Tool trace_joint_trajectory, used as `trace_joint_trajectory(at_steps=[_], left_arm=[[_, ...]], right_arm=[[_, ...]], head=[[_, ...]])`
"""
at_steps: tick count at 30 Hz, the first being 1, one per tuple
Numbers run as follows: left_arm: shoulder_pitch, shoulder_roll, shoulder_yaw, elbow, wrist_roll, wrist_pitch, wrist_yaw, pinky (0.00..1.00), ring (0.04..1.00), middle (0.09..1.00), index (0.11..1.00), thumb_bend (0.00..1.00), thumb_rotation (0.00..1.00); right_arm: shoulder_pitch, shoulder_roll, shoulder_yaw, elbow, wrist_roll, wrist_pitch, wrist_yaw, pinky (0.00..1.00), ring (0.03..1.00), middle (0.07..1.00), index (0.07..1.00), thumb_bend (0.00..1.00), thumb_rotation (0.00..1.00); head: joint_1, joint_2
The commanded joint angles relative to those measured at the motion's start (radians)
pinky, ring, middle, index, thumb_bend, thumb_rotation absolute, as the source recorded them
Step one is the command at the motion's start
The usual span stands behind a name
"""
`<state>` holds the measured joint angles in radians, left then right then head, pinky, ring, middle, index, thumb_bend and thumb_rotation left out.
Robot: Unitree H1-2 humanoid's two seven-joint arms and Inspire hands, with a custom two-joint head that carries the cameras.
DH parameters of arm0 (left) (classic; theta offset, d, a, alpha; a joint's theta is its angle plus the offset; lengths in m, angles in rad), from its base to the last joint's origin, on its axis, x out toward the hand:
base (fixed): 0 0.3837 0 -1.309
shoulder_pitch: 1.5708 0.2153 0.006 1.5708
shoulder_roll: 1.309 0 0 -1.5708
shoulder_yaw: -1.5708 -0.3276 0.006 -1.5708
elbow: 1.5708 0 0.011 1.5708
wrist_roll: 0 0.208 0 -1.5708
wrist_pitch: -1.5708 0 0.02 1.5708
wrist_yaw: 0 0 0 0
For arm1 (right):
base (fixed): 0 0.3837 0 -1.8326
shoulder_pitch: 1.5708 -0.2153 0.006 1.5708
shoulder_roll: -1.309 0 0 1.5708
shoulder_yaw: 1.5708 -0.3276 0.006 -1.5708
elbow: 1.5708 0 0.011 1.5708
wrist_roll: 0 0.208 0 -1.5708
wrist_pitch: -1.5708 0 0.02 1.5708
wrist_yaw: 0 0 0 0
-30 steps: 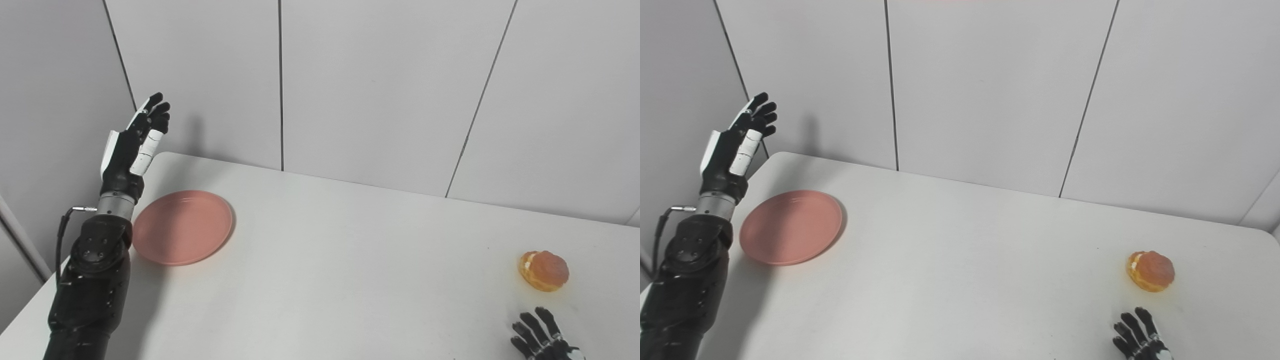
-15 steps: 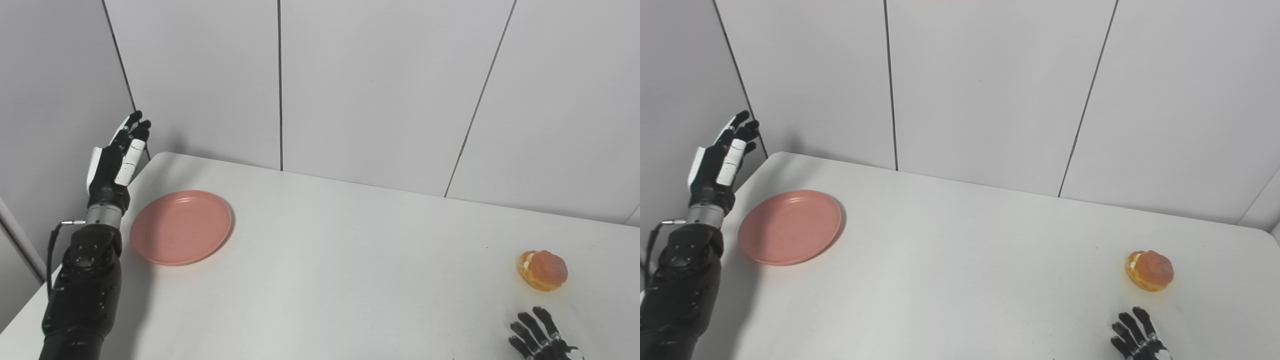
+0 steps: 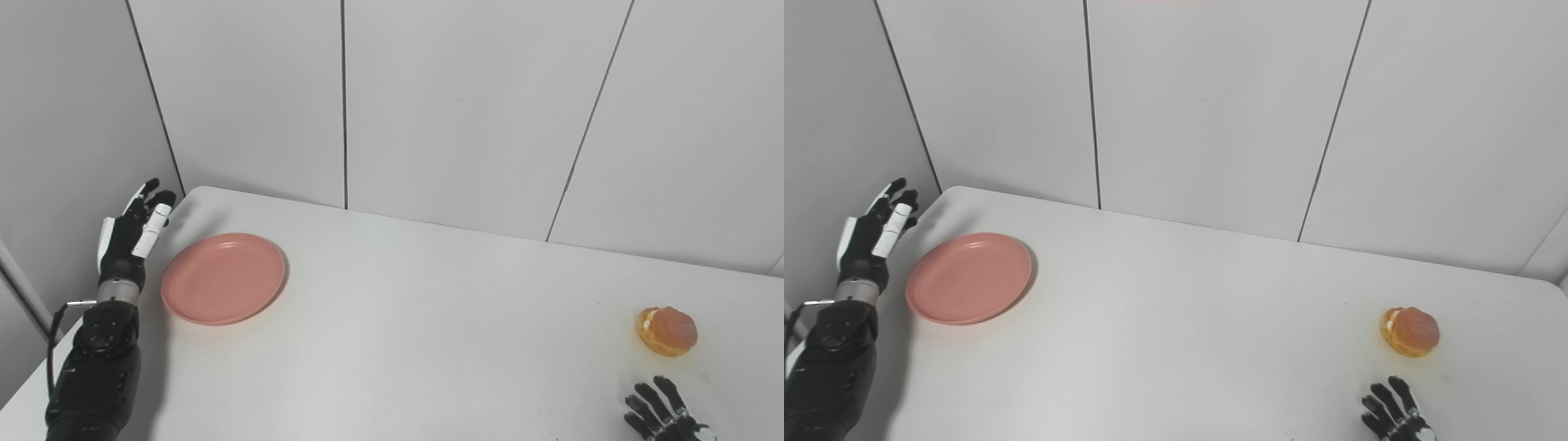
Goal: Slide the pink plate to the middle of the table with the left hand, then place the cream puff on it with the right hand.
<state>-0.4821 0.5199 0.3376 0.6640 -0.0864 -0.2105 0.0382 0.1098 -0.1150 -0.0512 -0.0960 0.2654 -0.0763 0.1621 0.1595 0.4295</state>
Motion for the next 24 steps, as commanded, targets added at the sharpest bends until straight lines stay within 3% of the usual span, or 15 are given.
trace_joint_trajectory(at_steps=[1, 6, 15, 19, 24], left_arm=[[-0.038, 0.04, 0.003, 0.01, -0.013, -0.06, -0.008, 0.81, 0.876, 0.863, 0.874, 0.97, 0.82], [-0.057, 0.059, -0.002, 0.12, -0.023, -0.102, -0.026, 0.8, 0.872, 0.84, 0.858, 0.99, 0.81], [-0.109, 0.089, -0.037, 0.378, -0.027, -0.253, -0.059, 0.78, 0.829, 0.864, 0.858, 1.0, 0.82], [-0.118, 0.091, -0.052, 0.427, -0.018, -0.259, -0.068, 0.77, 0.818, 0.861, 0.867, 1.0, 0.83], [-0.109, 0.063, -0.043, 0.418, -0.067, -0.259, -0.148, 0.79, 0.835, 0.842, 0.888, 1.0, 0.8]], right_arm=[[0.023, -0.001, 0.01, -0.011, 0.005, 0.046, 0.007, 0.88, 0.868, 0.882, 0.917, 0.78, 1.0], [0.026, 0.001, 0.01, -0.018, 0.004, 0.049, 0.002, 0.88, 0.865, 0.879, 0.918, 0.78, 1.0], [0.032, 0.001, 0.011, -0.031, 0.003, 0.057, 0.001, 0.88, 0.865, 0.877, 0.92, 0.78, 1.0], [0.034, 0.0, 0.012, -0.036, 0.003, 0.061, 0.0, 0.88, 0.861, 0.871, 0.914, 0.79, 1.0], [0.035, -0.001, 0.015, -0.035, -0.005, 0.059, 0.001, 0.88, 0.866, 0.876, 0.919, 0.78, 1.0]], head=[[0.0, 0.002], [0.001, 0.004], [-0.002, 0.012], [-0.004, 0.016], [-0.007, 0.018]])
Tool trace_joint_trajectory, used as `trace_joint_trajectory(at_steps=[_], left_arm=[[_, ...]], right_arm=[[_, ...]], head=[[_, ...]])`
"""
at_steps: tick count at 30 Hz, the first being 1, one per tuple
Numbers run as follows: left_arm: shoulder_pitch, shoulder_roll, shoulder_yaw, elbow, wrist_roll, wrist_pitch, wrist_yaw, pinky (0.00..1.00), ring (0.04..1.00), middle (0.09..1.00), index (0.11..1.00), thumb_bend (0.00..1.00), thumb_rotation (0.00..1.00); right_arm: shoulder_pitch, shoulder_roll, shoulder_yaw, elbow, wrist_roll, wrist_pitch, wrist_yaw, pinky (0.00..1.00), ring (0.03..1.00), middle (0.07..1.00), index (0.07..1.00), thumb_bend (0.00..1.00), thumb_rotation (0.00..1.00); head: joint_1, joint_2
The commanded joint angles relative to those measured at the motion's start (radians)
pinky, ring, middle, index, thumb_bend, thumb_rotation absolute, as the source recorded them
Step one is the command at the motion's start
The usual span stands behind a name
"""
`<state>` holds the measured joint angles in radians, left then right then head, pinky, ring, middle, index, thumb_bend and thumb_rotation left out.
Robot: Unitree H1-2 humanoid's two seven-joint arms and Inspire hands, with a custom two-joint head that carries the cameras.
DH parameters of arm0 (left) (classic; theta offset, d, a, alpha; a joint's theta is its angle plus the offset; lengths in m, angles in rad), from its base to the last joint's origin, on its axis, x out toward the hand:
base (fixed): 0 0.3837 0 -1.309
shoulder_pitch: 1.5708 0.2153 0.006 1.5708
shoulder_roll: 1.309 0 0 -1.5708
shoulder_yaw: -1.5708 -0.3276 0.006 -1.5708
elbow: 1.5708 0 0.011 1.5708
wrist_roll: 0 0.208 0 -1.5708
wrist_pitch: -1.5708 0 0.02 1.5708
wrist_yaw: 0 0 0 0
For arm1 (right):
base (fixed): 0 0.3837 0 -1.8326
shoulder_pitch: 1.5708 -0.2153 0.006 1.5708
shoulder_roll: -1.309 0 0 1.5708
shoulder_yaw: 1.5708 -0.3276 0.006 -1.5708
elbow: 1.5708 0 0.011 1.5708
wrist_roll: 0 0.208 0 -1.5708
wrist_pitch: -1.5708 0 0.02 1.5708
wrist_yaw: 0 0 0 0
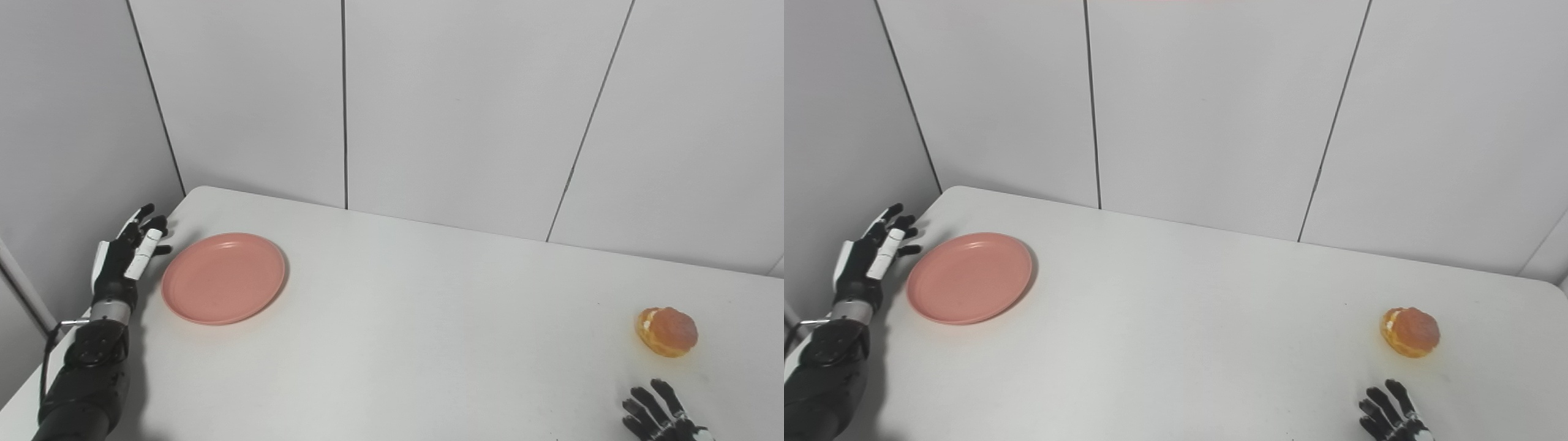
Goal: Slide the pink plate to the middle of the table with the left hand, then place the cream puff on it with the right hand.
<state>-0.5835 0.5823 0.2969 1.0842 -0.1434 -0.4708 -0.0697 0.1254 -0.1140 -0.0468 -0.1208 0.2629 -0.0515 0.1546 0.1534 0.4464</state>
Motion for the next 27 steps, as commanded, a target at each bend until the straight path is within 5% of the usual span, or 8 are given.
trace_joint_trajectory(at_steps=[1, 7, 17, 27], left_arm=[[-0.005, -0.004, -0.001, -0.005, -0.018, 0.001, -0.053, 0.8, 0.854, 0.845, 0.894, 1.0, 0.78], [0.047, -0.04, -0.024, -0.1, -0.027, 0.002, -0.082, 0.74, 0.875, 0.871, 0.884, 1.0, 0.8], [0.124, -0.092, -0.055, -0.27, -0.016, 0.065, -0.062, 0.87, 0.917, 0.924, 0.947, 0.83, 0.88], [0.16, -0.121, -0.074, -0.393, -0.025, 0.159, -0.064, 0.89, 0.927, 0.917, 0.954, 0.91, 0.85]], right_arm=[[0.019, -0.003, 0.012, -0.011, -0.004, 0.034, 0.008, 0.89, 0.868, 0.879, 0.921, 0.78, 1.0], [0.022, -0.002, 0.017, -0.024, -0.005, 0.047, 0.003, 0.89, 0.874, 0.887, 0.923, 0.77, 1.0], [0.021, 0.0, 0.021, -0.027, -0.012, 0.05, -0.005, 0.88, 0.874, 0.889, 0.923, 0.76, 1.0], [0.021, 0.0, 0.025, -0.034, -0.017, 0.058, -0.008, 0.88, 0.871, 0.888, 0.922, 0.77, 1.0]], head=[[-0.001, 0.001], [-0.005, 0.007], [-0.011, 0.01], [-0.017, 0.015]])
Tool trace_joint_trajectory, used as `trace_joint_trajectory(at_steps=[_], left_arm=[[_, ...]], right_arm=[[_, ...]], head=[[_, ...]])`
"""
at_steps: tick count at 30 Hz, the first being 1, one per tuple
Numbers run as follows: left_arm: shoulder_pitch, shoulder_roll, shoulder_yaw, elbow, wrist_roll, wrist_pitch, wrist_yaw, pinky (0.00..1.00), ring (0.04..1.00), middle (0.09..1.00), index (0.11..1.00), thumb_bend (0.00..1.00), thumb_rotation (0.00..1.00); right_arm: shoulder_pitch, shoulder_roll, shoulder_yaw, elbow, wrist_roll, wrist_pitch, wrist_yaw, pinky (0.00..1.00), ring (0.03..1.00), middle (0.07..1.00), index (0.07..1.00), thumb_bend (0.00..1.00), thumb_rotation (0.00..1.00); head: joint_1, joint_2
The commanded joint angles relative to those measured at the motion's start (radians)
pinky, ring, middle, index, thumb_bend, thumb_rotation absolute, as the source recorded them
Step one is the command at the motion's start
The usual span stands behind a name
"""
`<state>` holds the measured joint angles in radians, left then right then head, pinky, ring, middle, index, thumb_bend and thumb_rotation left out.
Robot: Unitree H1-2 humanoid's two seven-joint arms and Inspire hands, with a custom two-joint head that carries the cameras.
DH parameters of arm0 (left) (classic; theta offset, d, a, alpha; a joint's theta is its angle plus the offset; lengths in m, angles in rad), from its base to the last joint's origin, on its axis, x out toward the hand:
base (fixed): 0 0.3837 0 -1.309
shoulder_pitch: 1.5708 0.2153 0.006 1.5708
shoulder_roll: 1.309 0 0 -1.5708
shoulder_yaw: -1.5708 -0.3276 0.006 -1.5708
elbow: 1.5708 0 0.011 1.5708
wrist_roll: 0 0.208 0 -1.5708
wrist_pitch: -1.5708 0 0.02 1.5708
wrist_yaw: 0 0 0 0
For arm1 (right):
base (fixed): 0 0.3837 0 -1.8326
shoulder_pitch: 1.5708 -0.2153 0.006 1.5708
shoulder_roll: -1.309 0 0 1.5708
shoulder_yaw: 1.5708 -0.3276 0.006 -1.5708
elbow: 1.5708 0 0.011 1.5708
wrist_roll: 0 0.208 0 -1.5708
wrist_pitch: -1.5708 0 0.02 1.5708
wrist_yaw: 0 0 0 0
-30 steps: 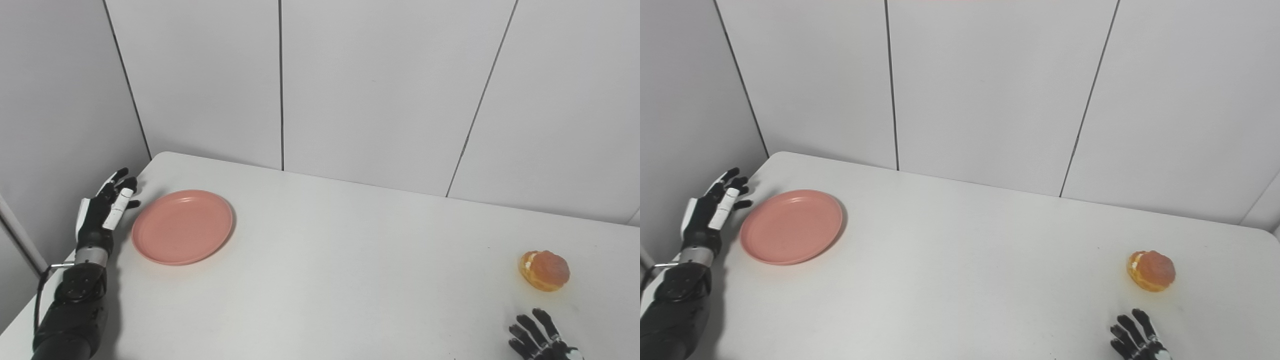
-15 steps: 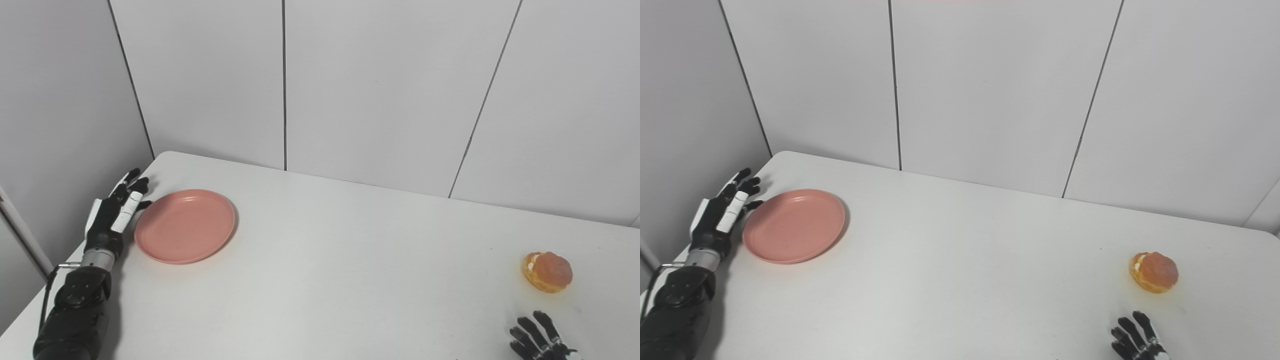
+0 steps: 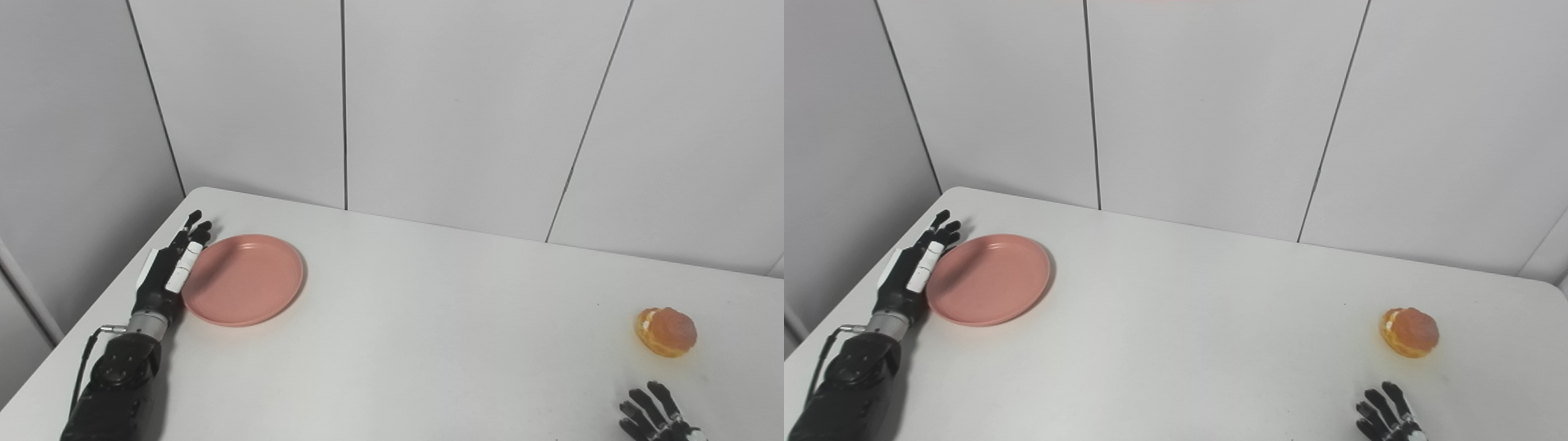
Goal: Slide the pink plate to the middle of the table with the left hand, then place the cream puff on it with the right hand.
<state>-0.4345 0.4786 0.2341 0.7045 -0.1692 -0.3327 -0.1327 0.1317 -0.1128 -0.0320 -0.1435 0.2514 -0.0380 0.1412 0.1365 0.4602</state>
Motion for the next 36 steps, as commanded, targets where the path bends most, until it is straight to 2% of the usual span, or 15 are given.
trace_joint_trajectory(at_steps=[1, 10, 16, 28, 33, 36], left_arm=[[0.014, -0.02, -0.011, -0.024, -0.001, 0.029, -0.002, 0.9, 0.928, 0.915, 0.953, 0.92, 0.85], [0.022, -0.036, -0.023, -0.068, -0.001, 0.032, -0.02, 0.87, 0.912, 0.913, 0.953, 0.95, 0.84], [0.032, -0.063, -0.032, -0.157, -0.002, 0.105, -0.013, 0.85, 0.911, 0.913, 0.949, 0.95, 0.84], [0.022, -0.109, -0.066, -0.209, 0.001, 0.127, -0.015, 0.83, 0.898, 0.887, 0.939, 0.93, 0.85], [0.017, -0.132, -0.076, -0.245, 0.008, 0.163, -0.003, 0.81, 0.891, 0.889, 0.946, 0.92, 0.85], [0.009, -0.144, -0.082, -0.241, 0.015, 0.17, 0.004, 0.8, 0.883, 0.88, 0.922, 0.93, 0.85]], right_arm=[[0.015, -0.001, 0.011, -0.012, -0.006, 0.045, 0.005, 0.88, 0.872, 0.888, 0.923, 0.77, 1.0], [0.014, 0.001, 0.014, -0.015, -0.015, 0.047, 0.0, 0.87, 0.863, 0.884, 0.918, 0.77, 1.0], [0.016, 0.001, 0.022, -0.022, -0.017, 0.046, -0.004, 0.87, 0.864, 0.89, 0.914, 0.77, 1.0], [0.015, 0.005, 0.029, -0.022, -0.022, 0.04, -0.007, 0.87, 0.866, 0.889, 0.913, 0.78, 1.0], [0.015, 0.005, 0.031, -0.021, -0.022, 0.039, -0.007, 0.87, 0.867, 0.889, 0.914, 0.78, 1.0], [0.014, 0.005, 0.032, -0.021, -0.021, 0.038, -0.006, 0.86, 0.865, 0.89, 0.915, 0.78, 1.0]], head=[[-0.001, 0.002], [-0.006, 0.006], [-0.01, 0.011], [-0.02, 0.018], [-0.023, 0.021], [-0.024, 0.022]])
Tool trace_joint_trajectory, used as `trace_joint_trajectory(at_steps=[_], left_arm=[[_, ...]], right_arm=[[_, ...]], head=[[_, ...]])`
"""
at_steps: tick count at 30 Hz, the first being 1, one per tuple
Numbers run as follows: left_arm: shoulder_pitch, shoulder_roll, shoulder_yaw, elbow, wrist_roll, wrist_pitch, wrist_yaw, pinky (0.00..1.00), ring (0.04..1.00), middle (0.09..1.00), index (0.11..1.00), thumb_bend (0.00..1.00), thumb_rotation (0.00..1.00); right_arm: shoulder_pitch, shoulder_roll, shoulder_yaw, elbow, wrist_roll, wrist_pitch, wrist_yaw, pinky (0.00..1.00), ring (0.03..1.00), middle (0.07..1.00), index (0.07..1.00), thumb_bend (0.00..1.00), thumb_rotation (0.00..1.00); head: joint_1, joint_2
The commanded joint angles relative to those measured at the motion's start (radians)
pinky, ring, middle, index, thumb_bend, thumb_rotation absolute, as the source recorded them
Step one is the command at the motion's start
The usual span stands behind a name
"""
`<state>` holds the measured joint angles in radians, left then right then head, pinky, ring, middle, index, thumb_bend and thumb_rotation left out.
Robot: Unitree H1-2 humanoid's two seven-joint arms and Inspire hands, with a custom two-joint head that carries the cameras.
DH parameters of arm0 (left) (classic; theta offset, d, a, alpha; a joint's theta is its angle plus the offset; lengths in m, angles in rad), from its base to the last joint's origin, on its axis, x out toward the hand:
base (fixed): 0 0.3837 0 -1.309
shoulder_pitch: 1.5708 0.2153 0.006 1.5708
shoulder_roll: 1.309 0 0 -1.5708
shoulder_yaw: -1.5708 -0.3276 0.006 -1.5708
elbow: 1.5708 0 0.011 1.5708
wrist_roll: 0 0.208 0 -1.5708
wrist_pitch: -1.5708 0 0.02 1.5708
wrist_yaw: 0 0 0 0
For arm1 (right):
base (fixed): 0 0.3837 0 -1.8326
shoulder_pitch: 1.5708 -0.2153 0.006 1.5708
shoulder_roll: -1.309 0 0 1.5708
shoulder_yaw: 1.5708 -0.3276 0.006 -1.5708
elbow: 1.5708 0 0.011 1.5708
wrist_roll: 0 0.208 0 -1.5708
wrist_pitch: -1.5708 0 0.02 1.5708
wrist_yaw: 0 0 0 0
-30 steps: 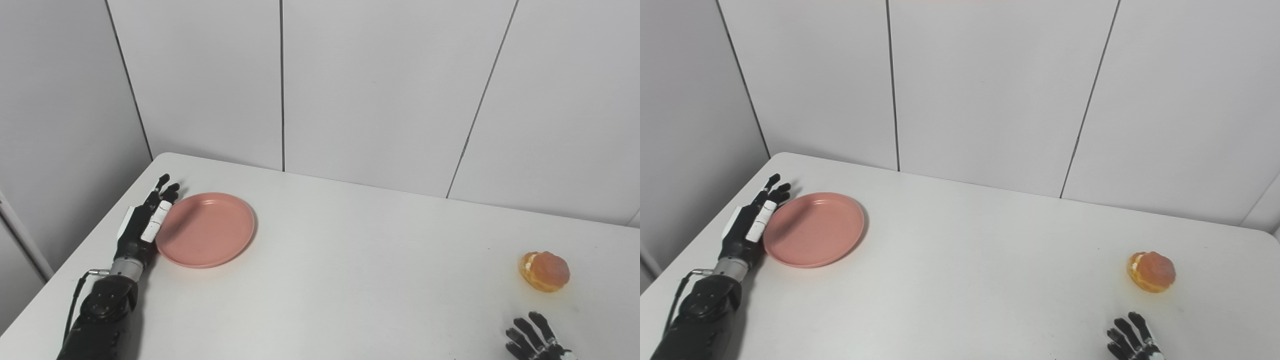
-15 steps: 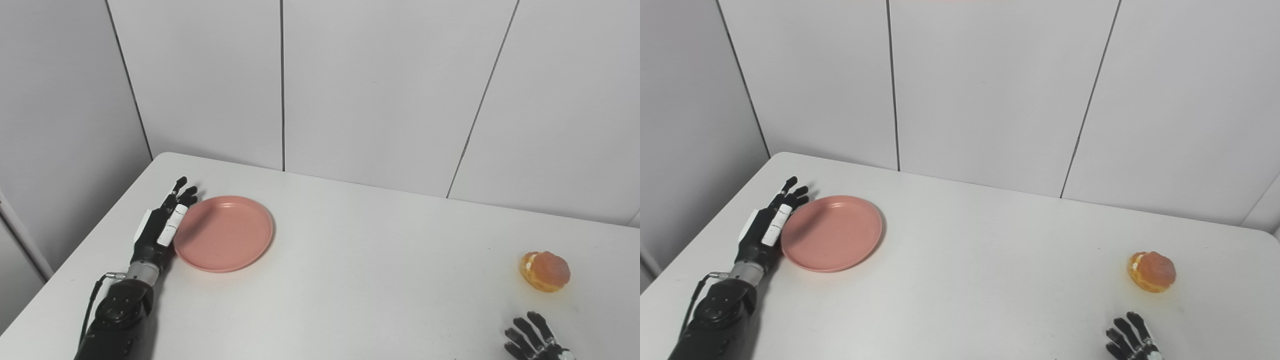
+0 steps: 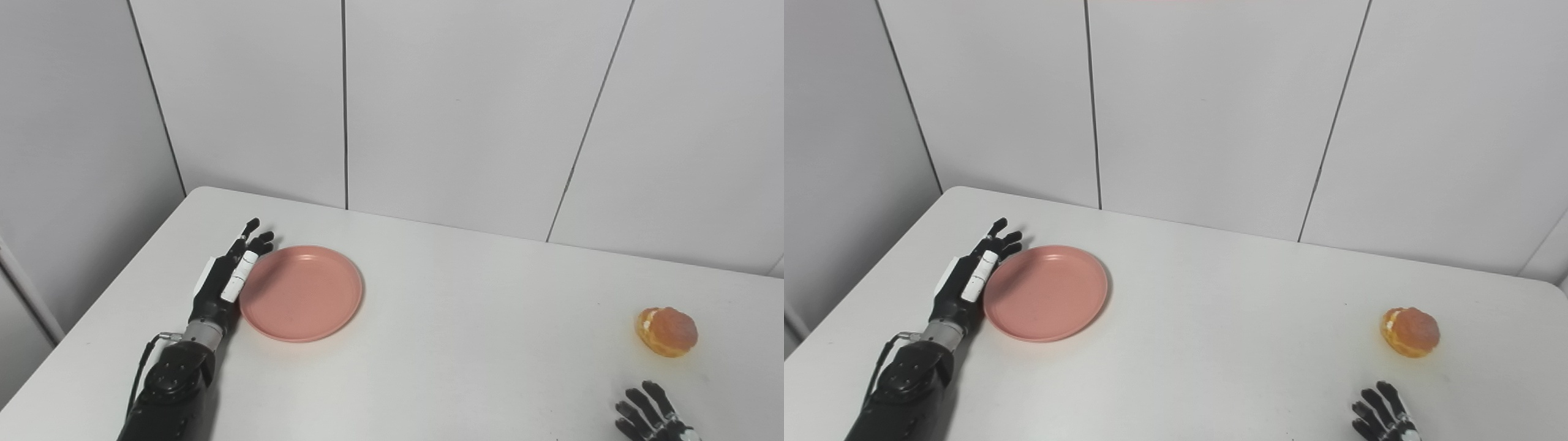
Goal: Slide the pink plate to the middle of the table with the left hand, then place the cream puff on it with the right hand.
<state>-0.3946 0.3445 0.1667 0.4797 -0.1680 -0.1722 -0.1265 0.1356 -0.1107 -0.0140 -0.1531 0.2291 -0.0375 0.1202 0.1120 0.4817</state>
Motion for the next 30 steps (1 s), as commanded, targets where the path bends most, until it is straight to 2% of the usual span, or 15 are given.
trace_joint_trajectory(at_steps=[1, 8, 15, 20, 25, 30], left_arm=[[-0.032, -0.013, -0.015, -0.017, 0.014, 0.011, 0.0, 0.79, 0.879, 0.876, 0.913, 0.94, 0.85], [-0.04, -0.061, -0.019, -0.034, -0.001, 0.031, 0.014, 0.83, 0.89, 0.887, 0.906, 0.89, 0.82], [-0.044, -0.095, -0.047, -0.047, 0.03, 0.029, 0.037, 0.82, 0.888, 0.89, 0.923, 0.91, 0.84], [-0.045, -0.117, -0.059, -0.053, 0.044, 0.025, 0.051, 0.77, 0.876, 0.882, 0.929, 0.9, 0.84], [-0.024, -0.128, -0.079, -0.114, 0.056, 0.065, 0.051, 0.79, 0.884, 0.887, 0.931, 0.89, 0.86], [-0.002, -0.144, -0.095, -0.21, 0.056, 0.153, 0.062, 0.78, 0.888, 0.879, 0.922, 0.89, 0.86]], right_arm=[[0.01, 0.003, 0.014, -0.012, 0.002, 0.038, 0.015, 0.86, 0.864, 0.89, 0.914, 0.77, 1.0], [0.01, 0.008, 0.02, -0.02, -0.01, 0.046, 0.006, 0.85, 0.855, 0.885, 0.907, 0.79, 1.0], [0.011, 0.012, 0.028, -0.03, -0.018, 0.051, -0.006, 0.85, 0.85, 0.883, 0.905, 0.81, 1.0], [0.009, 0.014, 0.037, -0.038, -0.026, 0.055, -0.009, 0.84, 0.842, 0.877, 0.901, 0.82, 1.0], [0.009, 0.026, 0.045, -0.048, -0.037, 0.064, -0.016, 0.83, 0.835, 0.874, 0.9, 0.81, 1.0], [0.008, 0.045, 0.052, -0.059, -0.046, 0.079, -0.029, 0.81, 0.818, 0.859, 0.888, 0.79, 1.0]], head=[[0.001, 0.0], [-0.006, 0.006], [-0.021, 0.016], [-0.048, 0.026], [-0.096, 0.038], [-0.144, 0.05]])
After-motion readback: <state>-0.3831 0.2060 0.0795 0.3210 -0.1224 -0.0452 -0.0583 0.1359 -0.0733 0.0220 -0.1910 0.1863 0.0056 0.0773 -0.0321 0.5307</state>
